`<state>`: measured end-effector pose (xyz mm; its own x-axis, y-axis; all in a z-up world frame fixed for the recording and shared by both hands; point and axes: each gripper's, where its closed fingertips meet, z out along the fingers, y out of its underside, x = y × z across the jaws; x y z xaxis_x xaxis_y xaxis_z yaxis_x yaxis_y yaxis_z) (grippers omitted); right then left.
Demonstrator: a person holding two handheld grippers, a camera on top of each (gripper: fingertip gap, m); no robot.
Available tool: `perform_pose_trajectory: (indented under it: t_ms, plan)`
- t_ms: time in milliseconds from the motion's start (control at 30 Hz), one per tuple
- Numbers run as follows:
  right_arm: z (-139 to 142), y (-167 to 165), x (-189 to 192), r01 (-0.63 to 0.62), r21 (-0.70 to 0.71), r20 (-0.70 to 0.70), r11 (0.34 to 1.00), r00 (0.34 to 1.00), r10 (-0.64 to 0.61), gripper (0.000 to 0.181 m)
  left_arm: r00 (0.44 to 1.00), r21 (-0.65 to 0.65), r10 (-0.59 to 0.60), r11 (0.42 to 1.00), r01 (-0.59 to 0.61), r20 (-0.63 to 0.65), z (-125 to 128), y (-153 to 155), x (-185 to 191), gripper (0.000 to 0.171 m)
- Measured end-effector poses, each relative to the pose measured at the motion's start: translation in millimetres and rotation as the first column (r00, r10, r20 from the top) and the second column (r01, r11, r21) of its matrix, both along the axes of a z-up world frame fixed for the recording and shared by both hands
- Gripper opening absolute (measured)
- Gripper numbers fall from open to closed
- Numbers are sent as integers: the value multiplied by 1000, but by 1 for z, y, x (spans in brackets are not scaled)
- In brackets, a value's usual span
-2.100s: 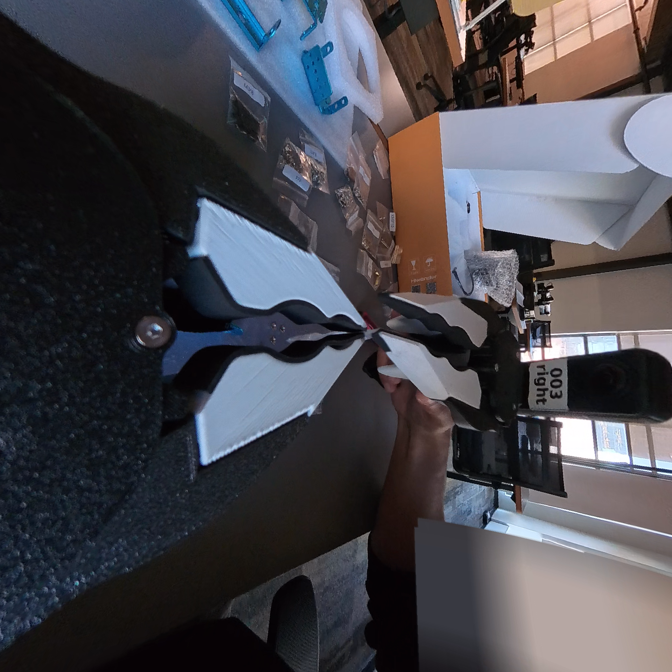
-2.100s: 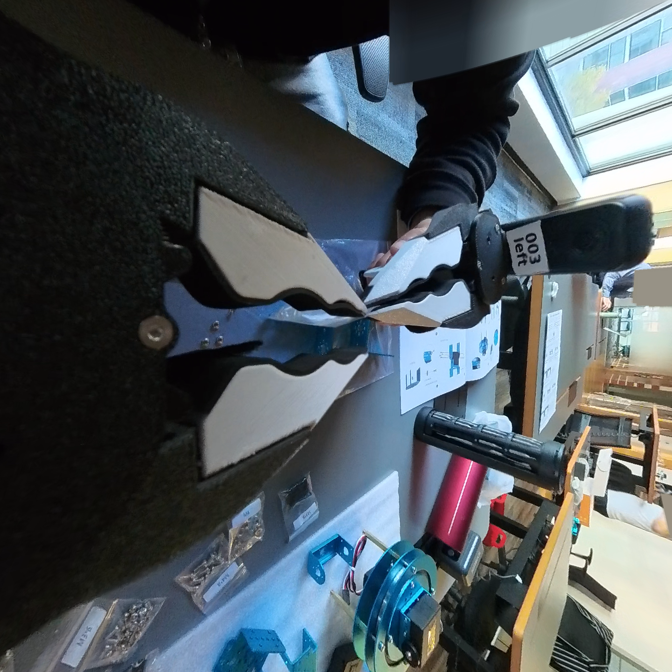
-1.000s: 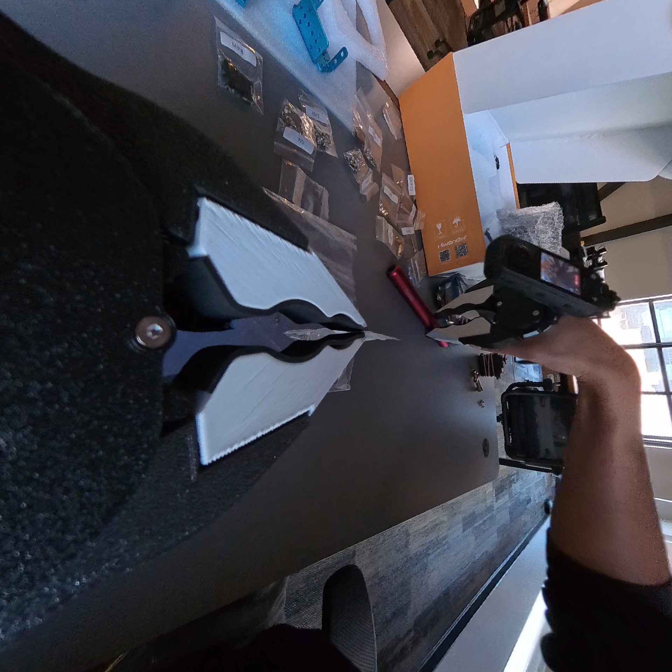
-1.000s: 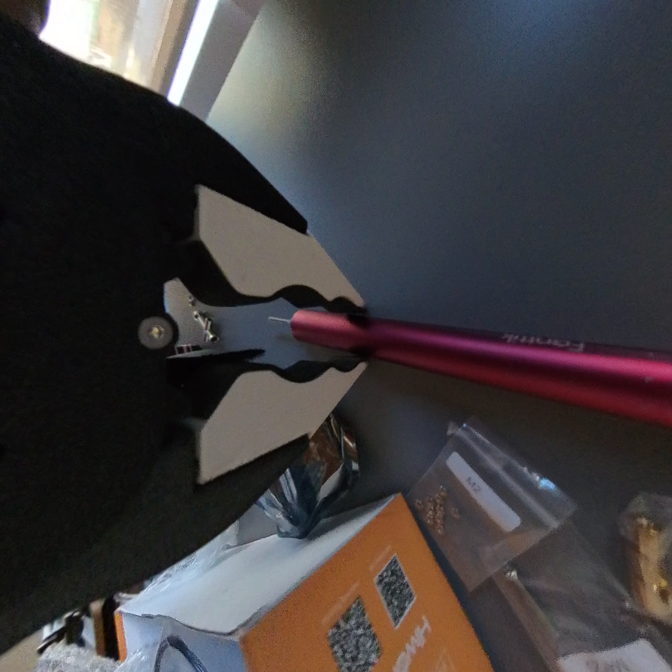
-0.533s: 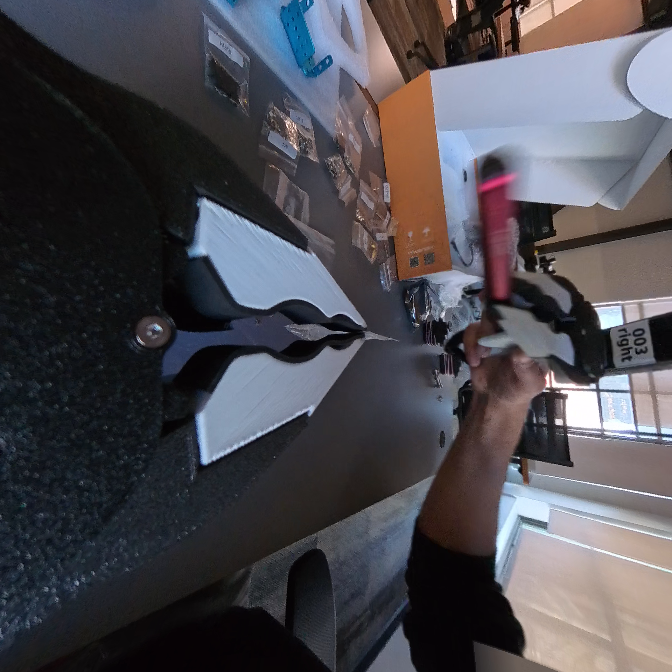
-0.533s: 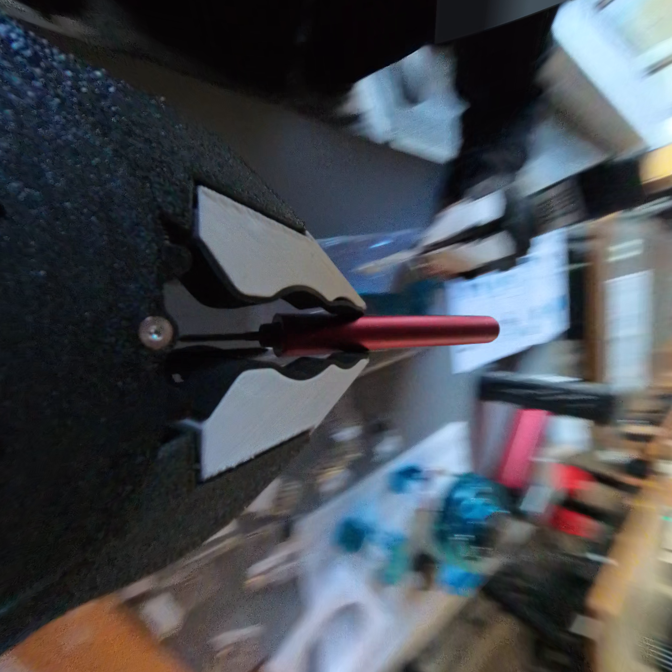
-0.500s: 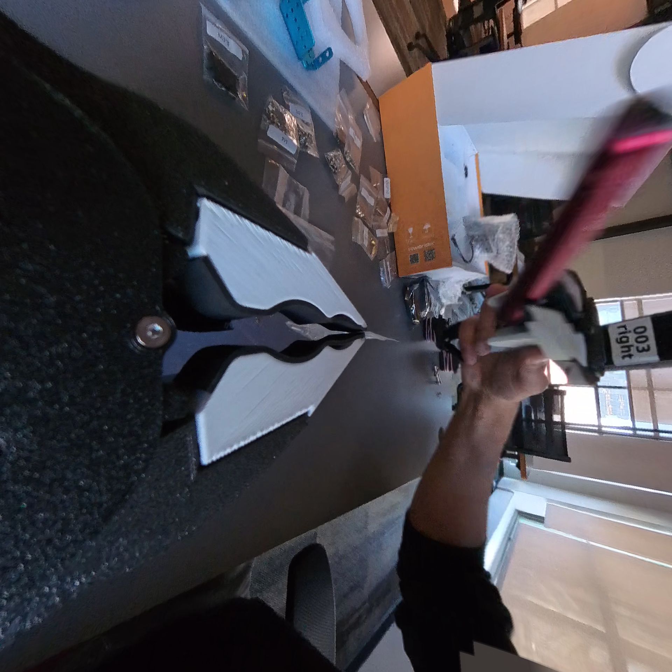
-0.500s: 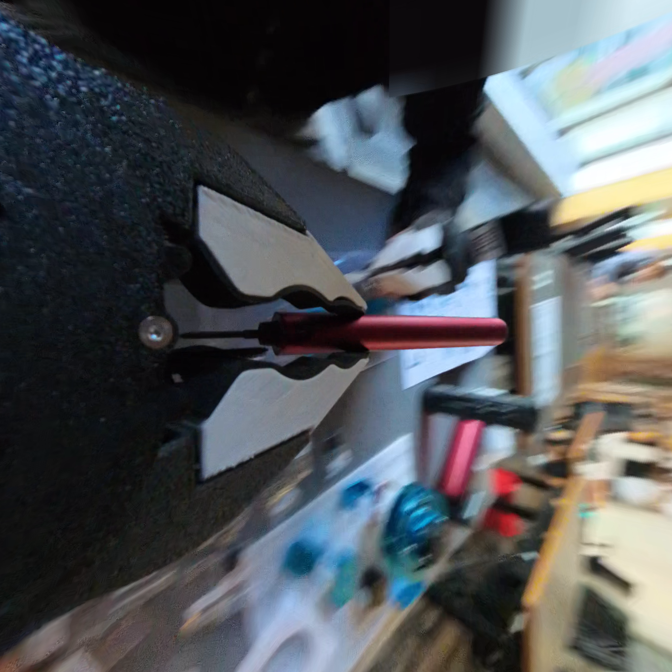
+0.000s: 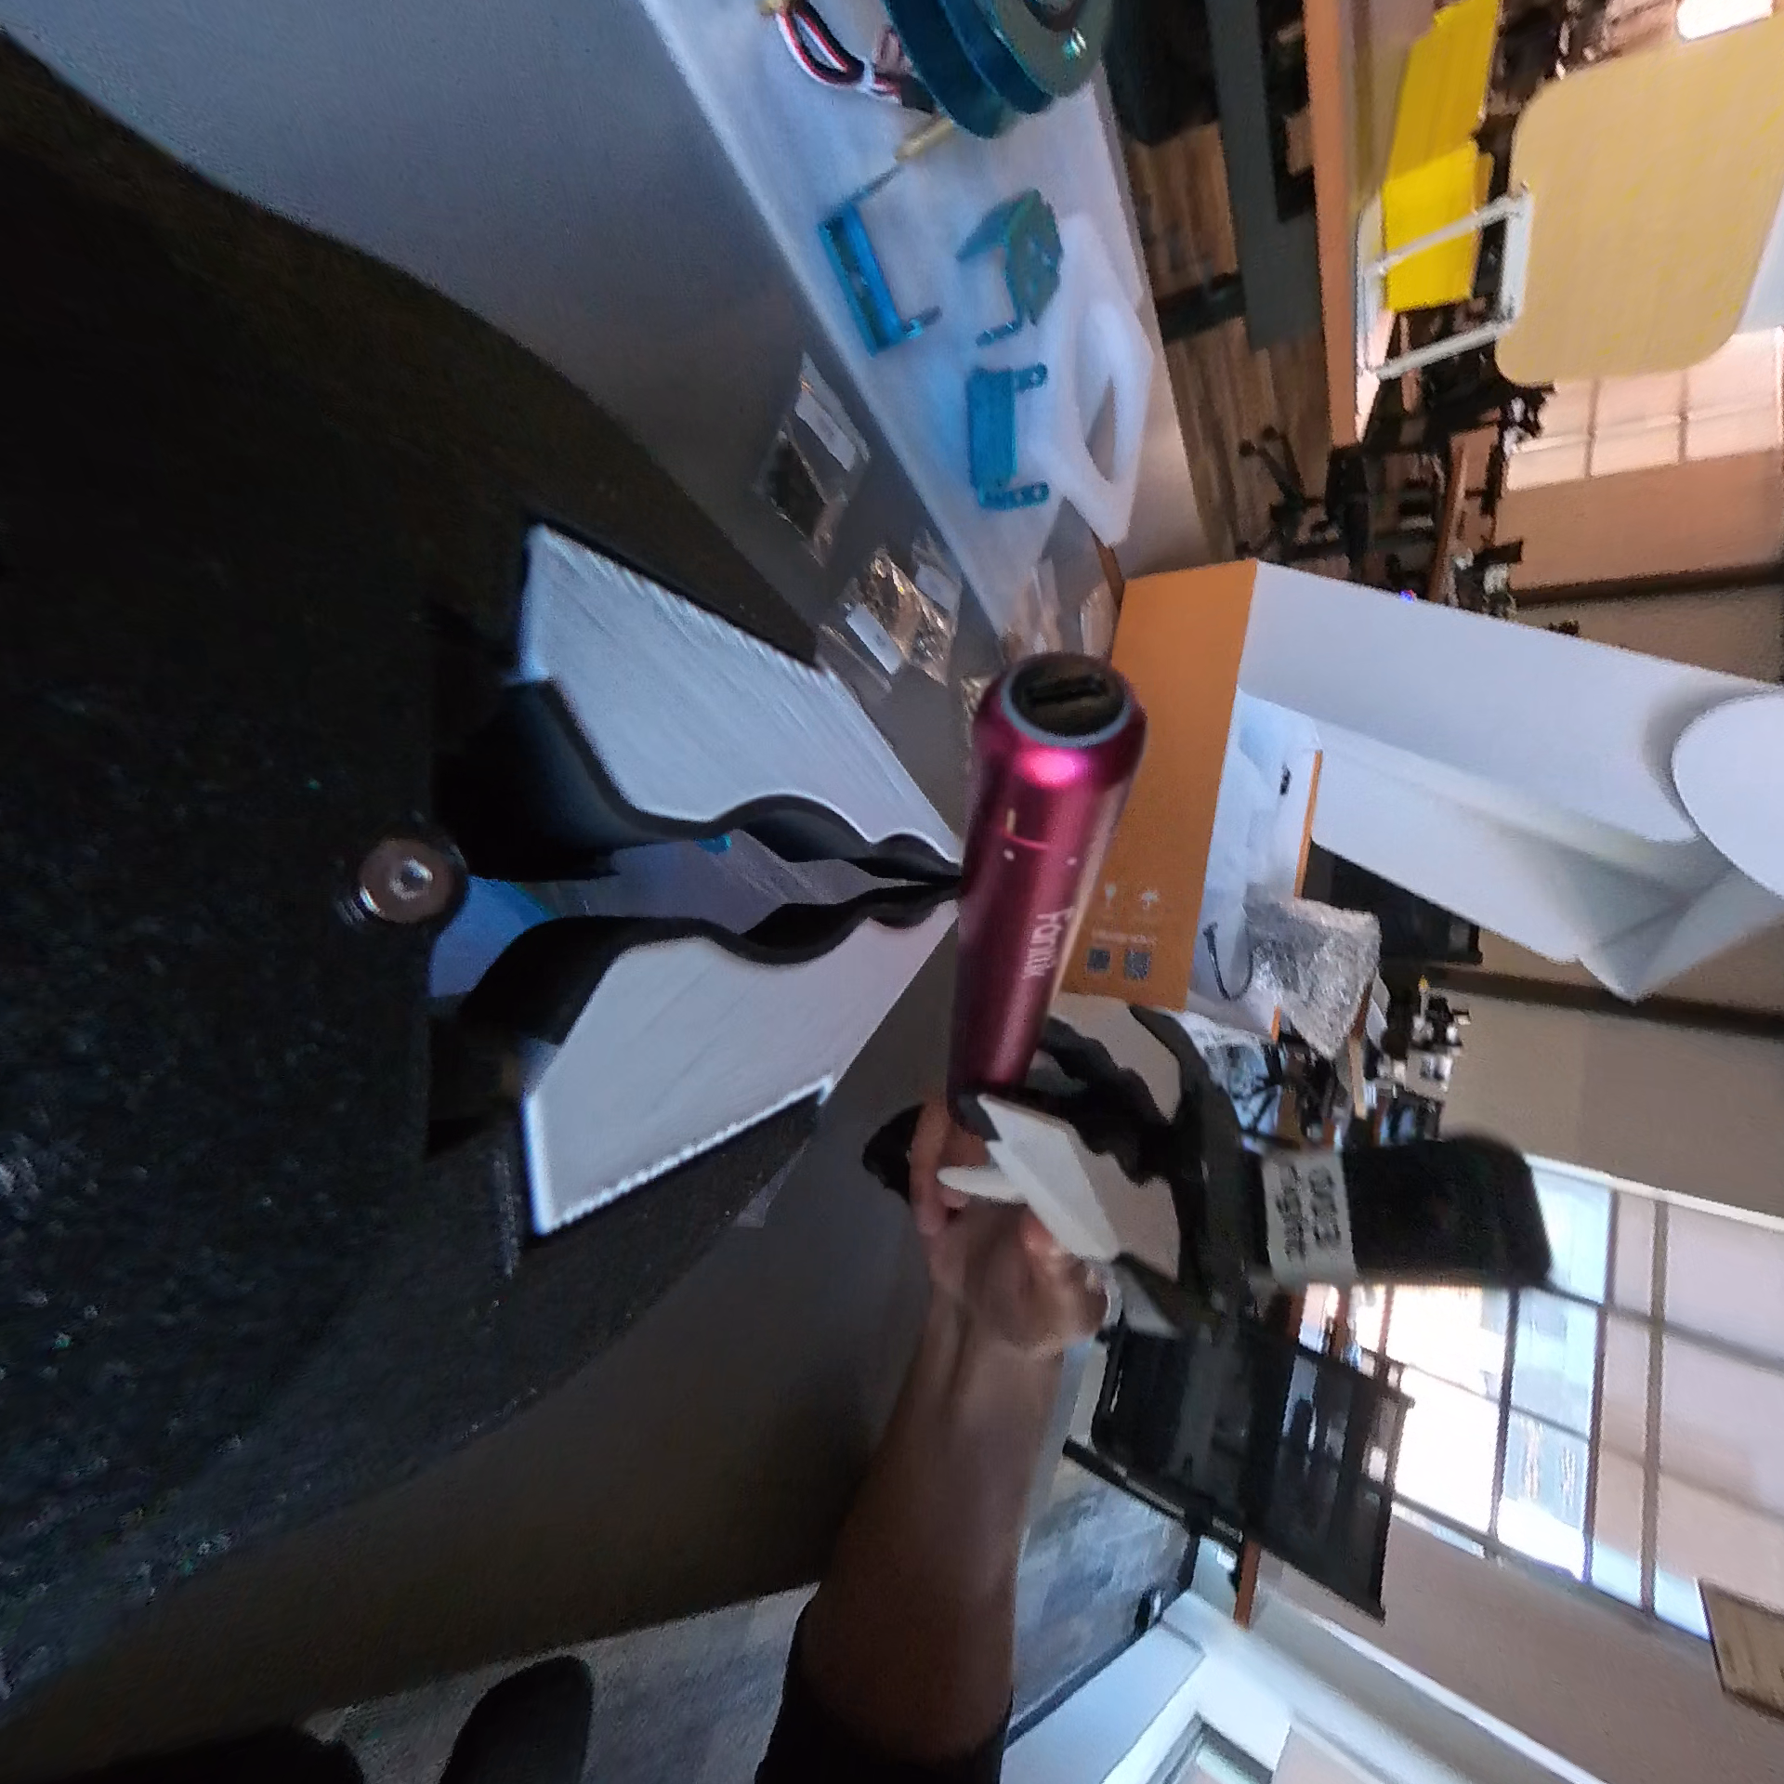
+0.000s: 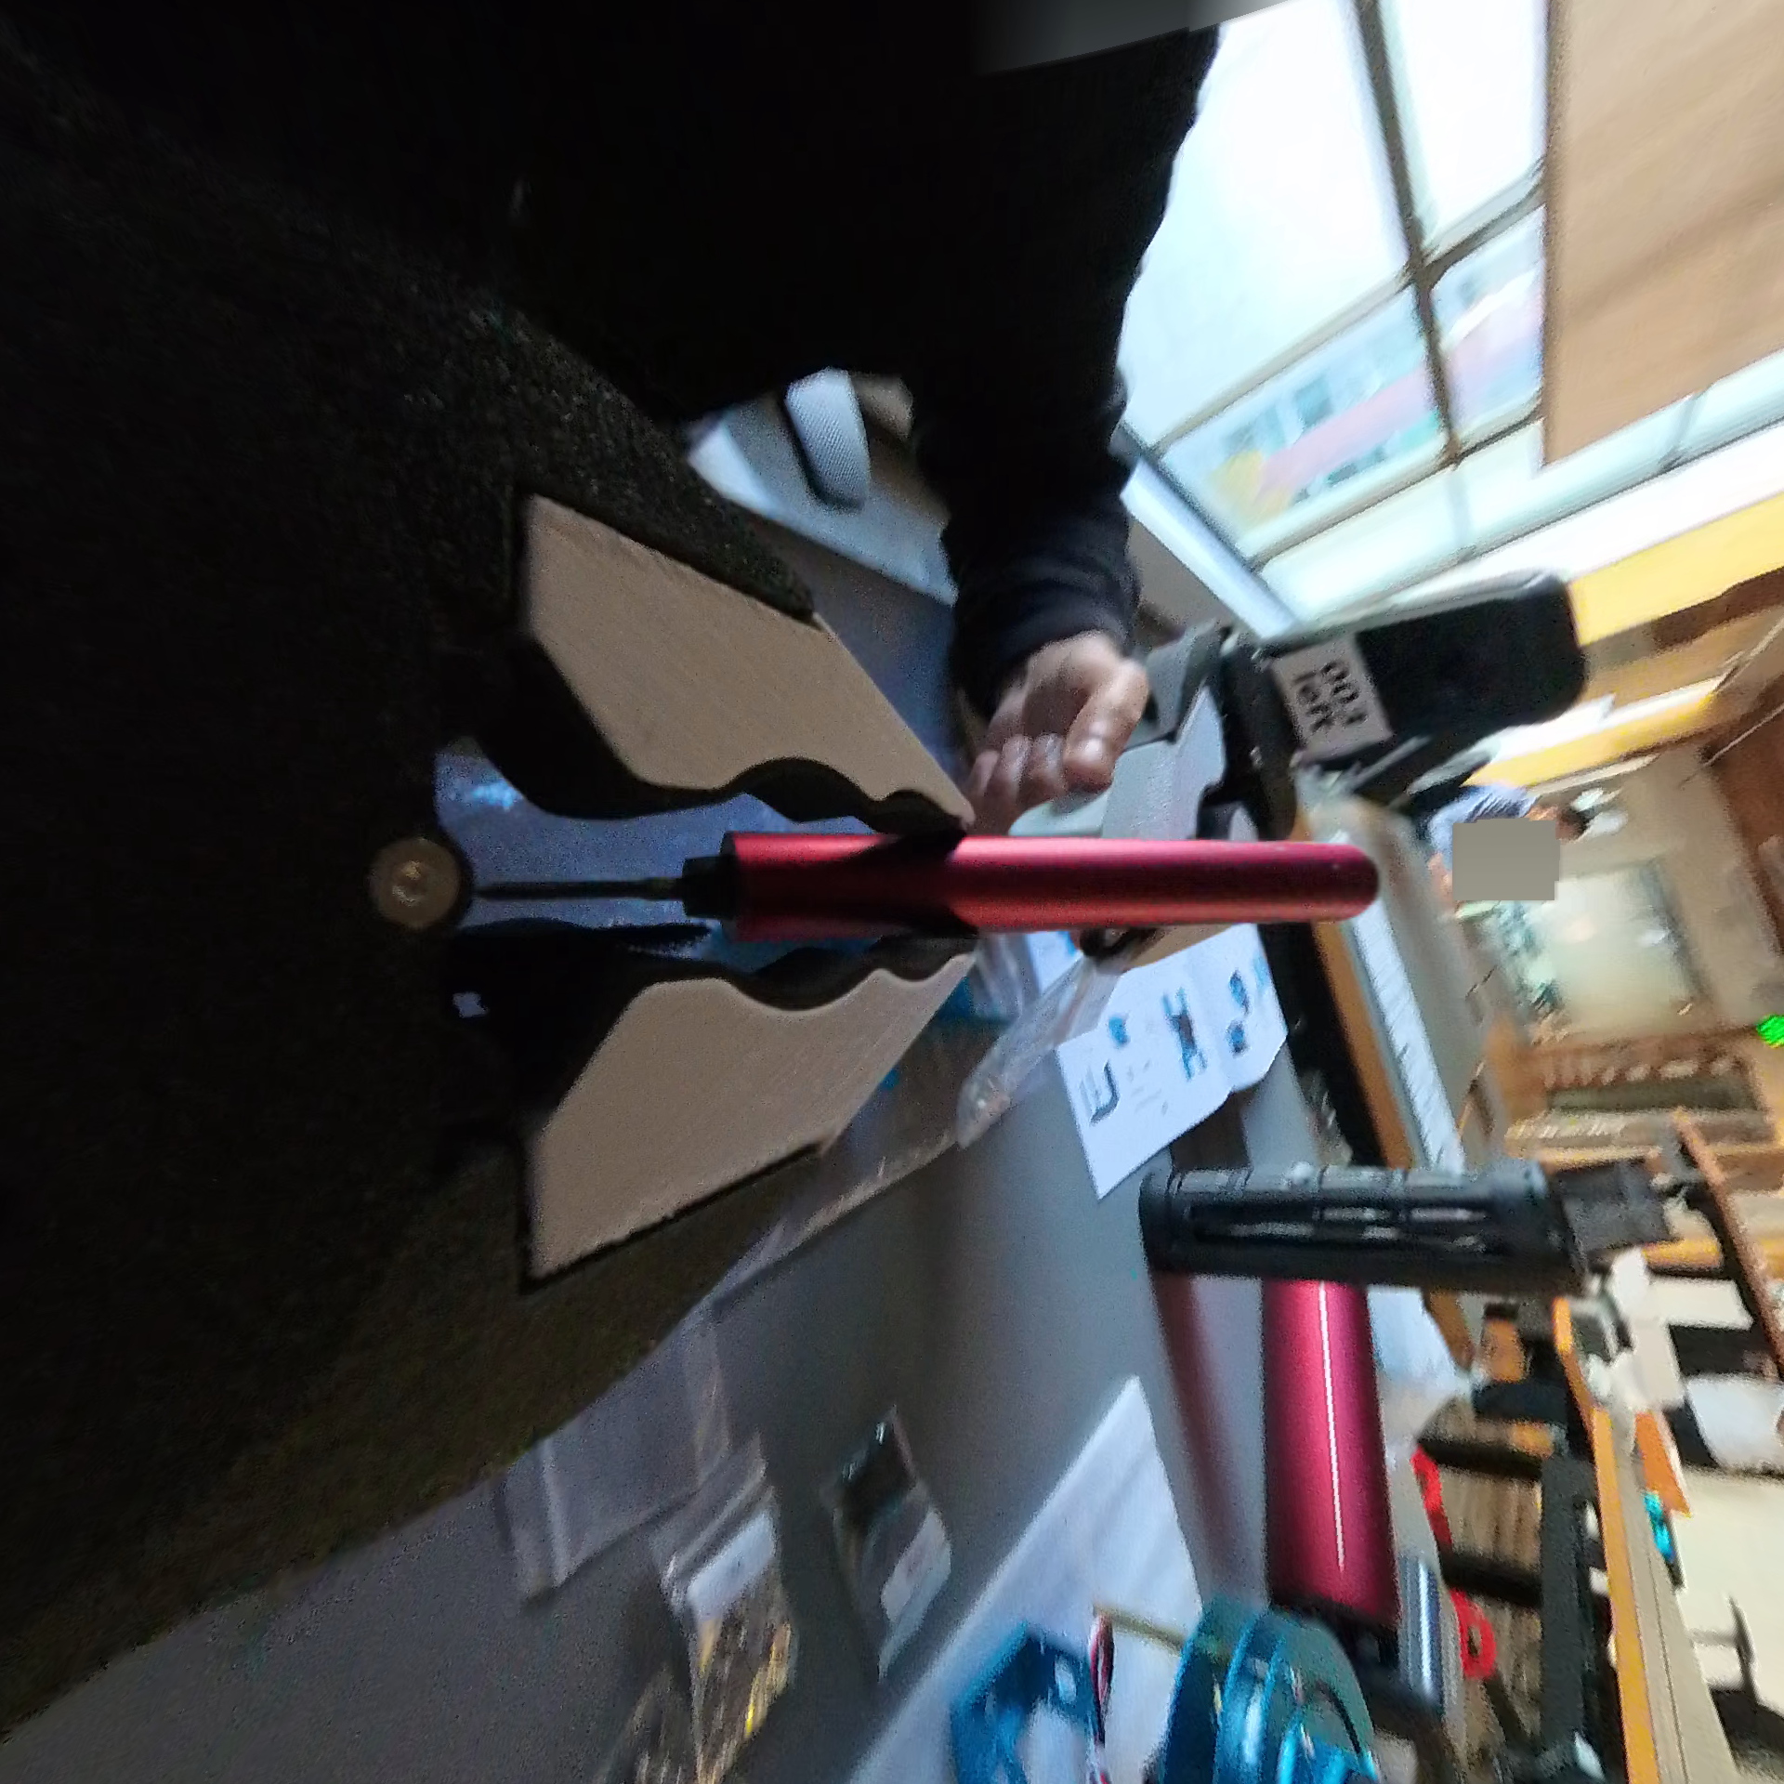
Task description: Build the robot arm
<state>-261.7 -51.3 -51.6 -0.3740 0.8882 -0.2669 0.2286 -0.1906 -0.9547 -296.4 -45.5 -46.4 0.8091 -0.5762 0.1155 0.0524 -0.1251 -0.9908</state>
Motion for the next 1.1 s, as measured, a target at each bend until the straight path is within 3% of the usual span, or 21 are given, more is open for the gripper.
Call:
perform_pose_trajectory:
  t_ms: [133,300,500,667,833,933,1100]
  plan:
    - [-12,7,-10,127,218,54,968,988,-142,18,999,-88,48,995,-48,-8,-16,8,1,0]
    - [-29,4,-17,153,328,121,932,972,-203,20,992,-31,65,997,-69,-109,-11,11,18,0]
    - [-21,-2,-17,180,254,80,950,975,-206,20,977,75,77,995,-63,-197,6,10,41,0]
    - [-3,-4,-14,190,86,-11,978,982,-189,21,942,181,138,980,-85,-307,22,9,44,0]
    - [10,8,-1,218,175,-72,960,975,-209,20,943,264,230,950,-164,-242,47,9,-6,0]
    - [17,14,9,218,249,-109,944,975,-196,20,956,300,165,950,-89,-241,37,1,-27,0]
    - [29,21,19,251,314,-172,916,964,-205,20,896,335,171,942,-26,-410,12,-8,-33,0]
